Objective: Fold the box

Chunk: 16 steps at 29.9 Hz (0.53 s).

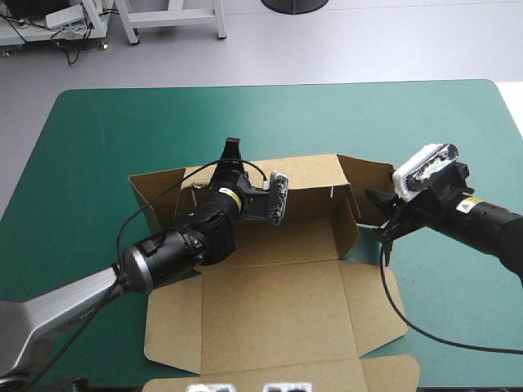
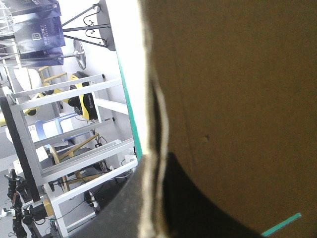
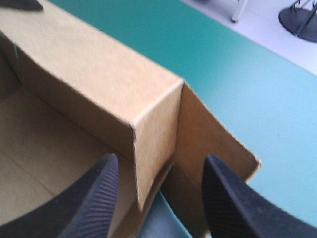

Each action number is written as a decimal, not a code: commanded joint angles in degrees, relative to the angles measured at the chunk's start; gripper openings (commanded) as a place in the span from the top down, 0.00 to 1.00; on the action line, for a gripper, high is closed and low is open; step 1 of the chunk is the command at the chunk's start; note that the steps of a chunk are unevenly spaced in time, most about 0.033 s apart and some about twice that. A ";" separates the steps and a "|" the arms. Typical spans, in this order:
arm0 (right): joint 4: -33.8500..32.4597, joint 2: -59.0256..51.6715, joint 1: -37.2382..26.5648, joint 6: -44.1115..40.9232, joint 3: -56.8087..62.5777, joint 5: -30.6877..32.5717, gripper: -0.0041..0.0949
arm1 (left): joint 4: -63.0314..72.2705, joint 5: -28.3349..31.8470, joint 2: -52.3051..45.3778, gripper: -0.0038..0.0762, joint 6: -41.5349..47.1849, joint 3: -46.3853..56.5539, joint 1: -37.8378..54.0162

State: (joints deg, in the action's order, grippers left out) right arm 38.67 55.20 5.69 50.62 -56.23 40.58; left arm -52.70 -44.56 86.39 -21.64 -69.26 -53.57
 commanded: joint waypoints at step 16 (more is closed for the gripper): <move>9.56 23.68 -0.54 -6.98 -20.59 -7.30 0.98 | 3.68 -0.38 -1.35 0.96 -0.46 -0.48 -0.72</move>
State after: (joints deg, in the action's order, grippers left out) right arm 47.08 76.47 5.64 46.01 -71.78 33.15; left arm -52.70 -44.56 86.39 -21.64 -69.26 -53.57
